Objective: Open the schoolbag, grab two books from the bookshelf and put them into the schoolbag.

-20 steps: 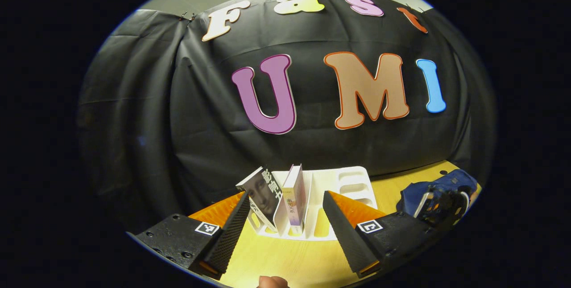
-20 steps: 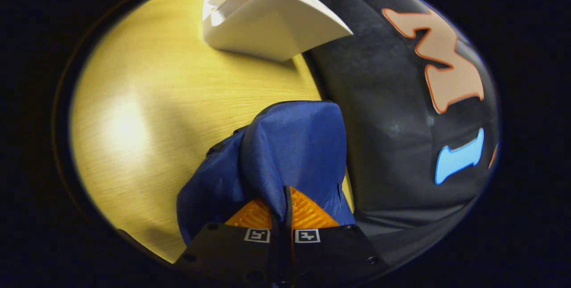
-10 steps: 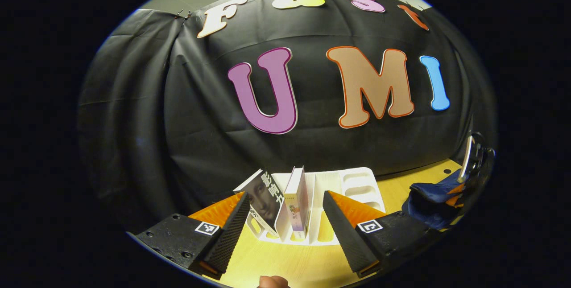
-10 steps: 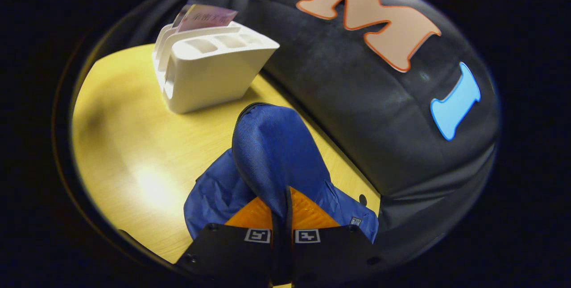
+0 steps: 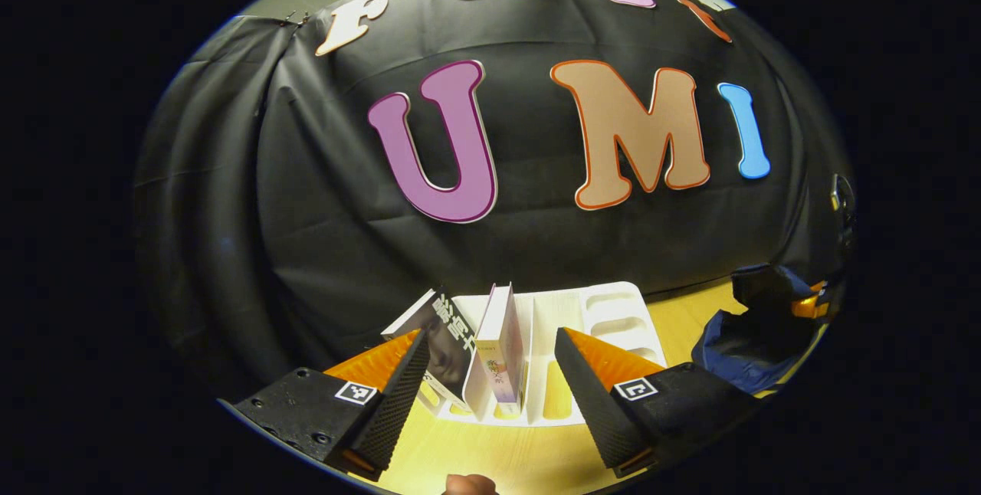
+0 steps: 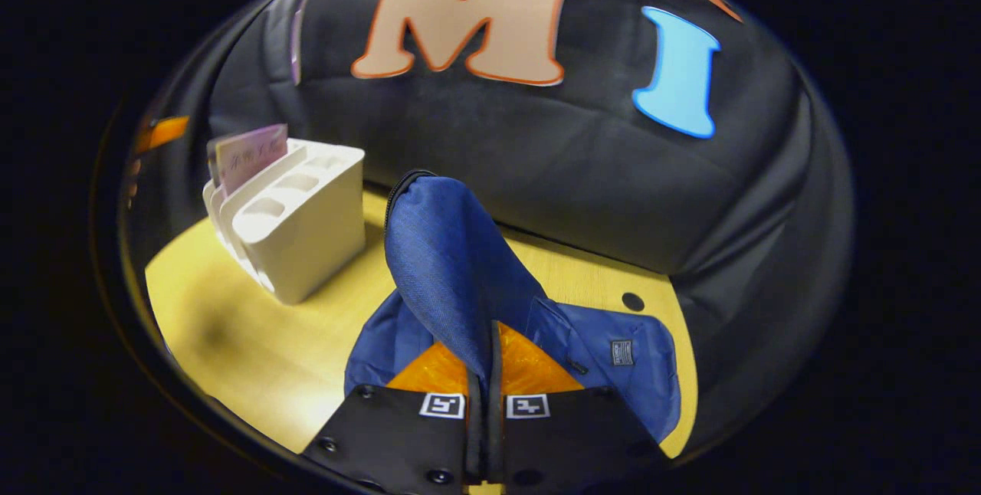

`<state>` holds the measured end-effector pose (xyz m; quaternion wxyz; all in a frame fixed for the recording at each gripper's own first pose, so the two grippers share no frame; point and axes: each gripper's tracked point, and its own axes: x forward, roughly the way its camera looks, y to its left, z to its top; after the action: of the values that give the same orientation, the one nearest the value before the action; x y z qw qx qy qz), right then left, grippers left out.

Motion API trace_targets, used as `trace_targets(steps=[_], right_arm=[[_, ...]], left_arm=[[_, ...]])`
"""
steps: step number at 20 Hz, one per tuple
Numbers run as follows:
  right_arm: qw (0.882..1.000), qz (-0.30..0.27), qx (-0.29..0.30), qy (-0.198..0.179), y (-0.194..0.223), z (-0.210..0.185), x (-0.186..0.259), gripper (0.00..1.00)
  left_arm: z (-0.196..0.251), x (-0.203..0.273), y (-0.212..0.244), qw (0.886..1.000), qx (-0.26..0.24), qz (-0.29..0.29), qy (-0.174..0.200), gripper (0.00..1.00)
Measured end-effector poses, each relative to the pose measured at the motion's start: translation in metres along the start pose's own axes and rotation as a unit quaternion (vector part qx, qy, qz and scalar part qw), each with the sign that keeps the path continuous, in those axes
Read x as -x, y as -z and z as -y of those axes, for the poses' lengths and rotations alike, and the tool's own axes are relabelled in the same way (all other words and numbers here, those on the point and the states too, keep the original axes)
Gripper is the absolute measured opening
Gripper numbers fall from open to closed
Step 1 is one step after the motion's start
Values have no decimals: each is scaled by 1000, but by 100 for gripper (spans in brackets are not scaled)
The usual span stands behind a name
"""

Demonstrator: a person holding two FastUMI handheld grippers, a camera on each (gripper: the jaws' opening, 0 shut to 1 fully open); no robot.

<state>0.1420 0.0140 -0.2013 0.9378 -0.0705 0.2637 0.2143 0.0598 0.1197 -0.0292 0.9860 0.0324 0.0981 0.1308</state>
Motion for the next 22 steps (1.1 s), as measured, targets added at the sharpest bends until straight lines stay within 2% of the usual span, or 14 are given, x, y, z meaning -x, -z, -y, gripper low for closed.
trace_targets(steps=[3,4,6,7,8,10,11,12,13,14,17,18,21,22], right_arm=[[997,3,-81,3,-5,15,6,6],[994,5,-108,4,-7,21,7,6],[988,7,-155,8,-9,30,10,6],[985,8,-172,9,-9,35,12,6],[982,8,-186,10,-9,39,13,6],[978,6,-208,13,-8,48,13,6],[976,7,-216,14,-6,49,12,6],[976,6,-219,16,-5,52,10,6],[975,7,-221,17,-5,52,11,2],[975,6,-220,17,-5,52,12,6],[974,5,-224,18,-3,53,12,6],[973,6,-229,18,-4,54,12,10],[968,9,-251,17,-5,54,12,2],[966,11,-258,17,-6,54,12,10]], left_arm=[[-2,-14,-13,1000,-8,14,10,96],[-4,-18,-16,1000,-13,15,11,100],[-4,-29,-20,1000,-19,15,19,96],[-2,-35,-19,999,-25,7,28,100],[-2,-40,-21,999,-31,5,33,95],[2,-52,-21,998,-37,-9,53,95],[0,-59,-19,997,-39,-21,59,100],[-1,-65,-18,997,-39,-34,61,95],[-2,-72,-16,996,-38,-49,65,95],[-4,-79,-13,995,-36,-60,66,95],[-8,-98,-3,991,-30,-106,70,96],[-9,-104,2,989,-28,-124,72,95],[-12,-118,26,979,-35,-187,73,96],[-12,-123,36,974,-38,-209,73,96]])
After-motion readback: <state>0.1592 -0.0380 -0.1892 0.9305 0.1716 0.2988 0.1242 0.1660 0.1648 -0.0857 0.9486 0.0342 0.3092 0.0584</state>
